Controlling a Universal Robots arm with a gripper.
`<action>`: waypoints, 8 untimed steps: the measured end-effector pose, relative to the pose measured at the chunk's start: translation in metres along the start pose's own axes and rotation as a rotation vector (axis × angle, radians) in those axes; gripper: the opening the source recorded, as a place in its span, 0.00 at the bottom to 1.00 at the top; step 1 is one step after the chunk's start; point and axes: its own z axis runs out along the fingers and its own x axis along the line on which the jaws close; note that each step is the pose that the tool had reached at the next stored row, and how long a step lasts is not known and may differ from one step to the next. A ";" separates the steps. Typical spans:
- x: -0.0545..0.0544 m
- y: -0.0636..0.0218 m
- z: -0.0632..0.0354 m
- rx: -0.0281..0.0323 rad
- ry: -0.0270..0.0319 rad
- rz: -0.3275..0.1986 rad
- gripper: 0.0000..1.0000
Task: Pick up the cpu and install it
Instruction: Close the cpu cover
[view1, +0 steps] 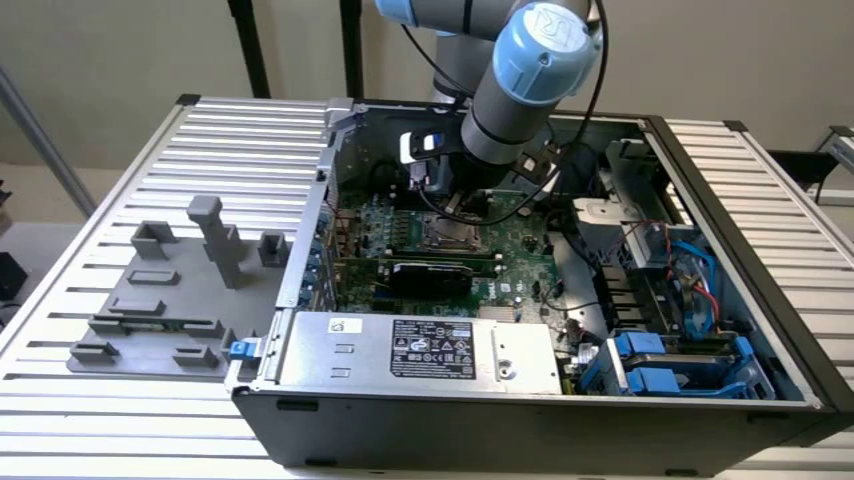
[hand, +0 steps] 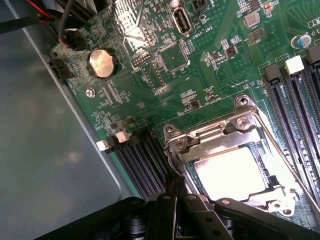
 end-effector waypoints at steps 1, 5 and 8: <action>0.000 -0.0004 -0.0012 0.0000 0.0007 0.000 0.11; 0.003 -0.0033 -0.0107 0.0001 0.0001 0.000 0.11; 0.005 -0.0054 -0.0183 0.0007 -0.0004 0.000 0.11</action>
